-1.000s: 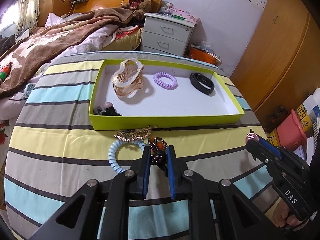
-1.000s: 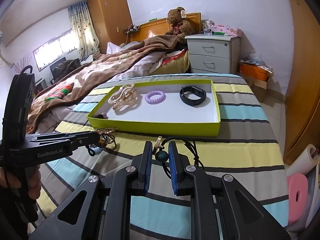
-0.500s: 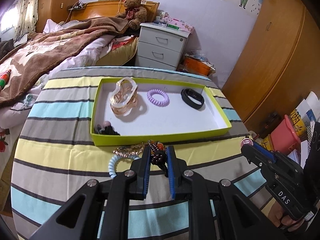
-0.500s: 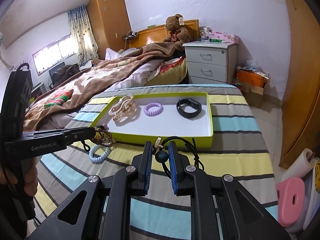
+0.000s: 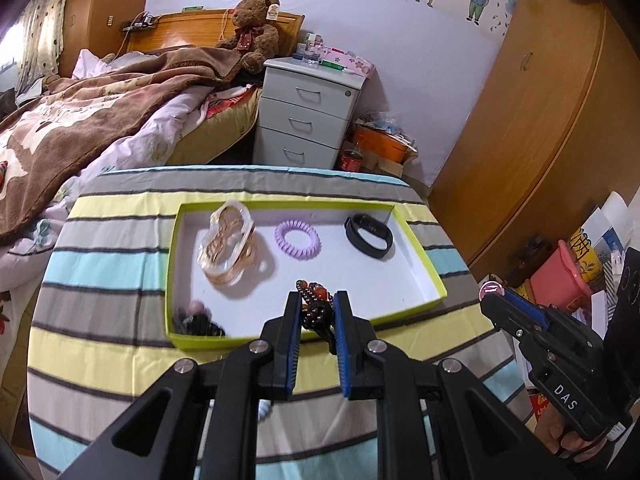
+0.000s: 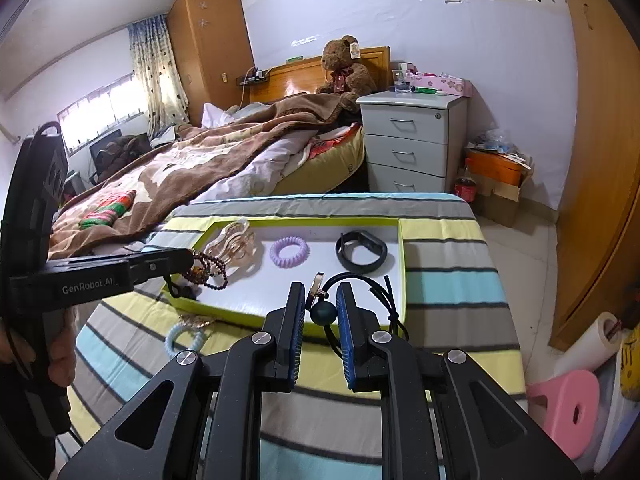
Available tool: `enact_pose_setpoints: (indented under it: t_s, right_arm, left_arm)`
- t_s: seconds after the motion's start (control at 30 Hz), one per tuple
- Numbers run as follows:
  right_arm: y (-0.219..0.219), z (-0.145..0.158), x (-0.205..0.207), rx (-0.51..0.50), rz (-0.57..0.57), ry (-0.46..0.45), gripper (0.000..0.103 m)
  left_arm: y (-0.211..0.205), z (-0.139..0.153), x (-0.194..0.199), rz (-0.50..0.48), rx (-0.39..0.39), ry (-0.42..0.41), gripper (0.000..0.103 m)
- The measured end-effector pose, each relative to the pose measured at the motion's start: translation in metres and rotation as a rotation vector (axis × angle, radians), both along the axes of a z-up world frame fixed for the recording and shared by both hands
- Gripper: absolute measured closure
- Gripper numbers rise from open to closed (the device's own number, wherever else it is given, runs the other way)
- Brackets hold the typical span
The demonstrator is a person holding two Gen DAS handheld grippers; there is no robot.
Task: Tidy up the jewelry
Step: 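Carry the beaded bracelet with the left tool while the right tool carries the cord over the box, then open both tools to drop the bracelet and cord into the box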
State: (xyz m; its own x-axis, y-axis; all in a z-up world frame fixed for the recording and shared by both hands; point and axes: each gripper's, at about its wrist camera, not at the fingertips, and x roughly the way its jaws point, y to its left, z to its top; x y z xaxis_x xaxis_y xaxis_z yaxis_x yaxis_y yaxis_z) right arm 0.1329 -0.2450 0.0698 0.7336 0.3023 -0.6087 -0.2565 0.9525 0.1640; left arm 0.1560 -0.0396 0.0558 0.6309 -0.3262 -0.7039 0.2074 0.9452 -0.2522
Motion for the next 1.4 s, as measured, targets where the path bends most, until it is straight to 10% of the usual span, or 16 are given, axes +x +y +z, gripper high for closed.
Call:
enact_pose_setpoints:
  t_s: [1.4]
  right_arm:
    - [0.024, -0.076, 0.095, -0.149, 0.1, 0.212, 0.086]
  left_arm:
    - [-0.026, -0.07, 0.079, 0.004, -0.013, 0.17, 0.086]
